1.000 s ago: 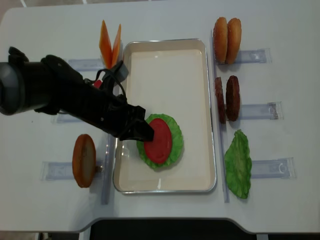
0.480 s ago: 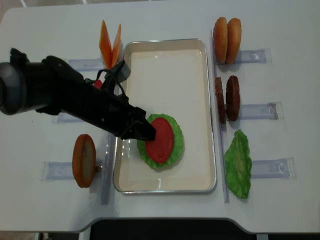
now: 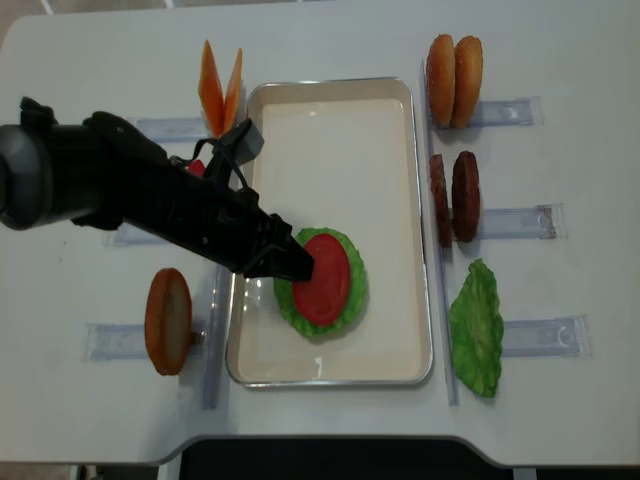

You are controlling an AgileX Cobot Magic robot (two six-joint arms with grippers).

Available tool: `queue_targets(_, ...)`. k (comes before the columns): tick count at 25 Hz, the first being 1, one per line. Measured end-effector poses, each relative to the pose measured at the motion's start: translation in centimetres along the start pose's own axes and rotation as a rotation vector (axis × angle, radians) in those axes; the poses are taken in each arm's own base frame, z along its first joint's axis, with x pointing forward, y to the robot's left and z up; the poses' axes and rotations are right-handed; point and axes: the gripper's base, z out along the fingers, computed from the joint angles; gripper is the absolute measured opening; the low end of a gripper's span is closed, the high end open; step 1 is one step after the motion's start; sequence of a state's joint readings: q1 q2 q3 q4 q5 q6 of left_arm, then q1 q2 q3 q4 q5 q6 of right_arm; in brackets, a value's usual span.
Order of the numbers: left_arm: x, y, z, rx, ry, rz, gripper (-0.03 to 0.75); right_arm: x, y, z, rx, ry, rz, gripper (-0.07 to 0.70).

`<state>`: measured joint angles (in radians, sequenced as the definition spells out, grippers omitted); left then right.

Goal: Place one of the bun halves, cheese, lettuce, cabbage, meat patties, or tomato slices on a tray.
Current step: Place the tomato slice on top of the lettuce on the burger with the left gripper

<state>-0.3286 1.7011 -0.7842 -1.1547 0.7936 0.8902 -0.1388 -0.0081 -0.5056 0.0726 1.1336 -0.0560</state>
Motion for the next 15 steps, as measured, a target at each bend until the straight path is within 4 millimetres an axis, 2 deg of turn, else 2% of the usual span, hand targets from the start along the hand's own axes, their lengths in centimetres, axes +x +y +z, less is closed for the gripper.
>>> queue_targets(15,0.03,0.37,-0.01,-0.041,0.003,0.031,0.058,0.0,0.0,0.0,0.0,0.0,0.0,0.581)
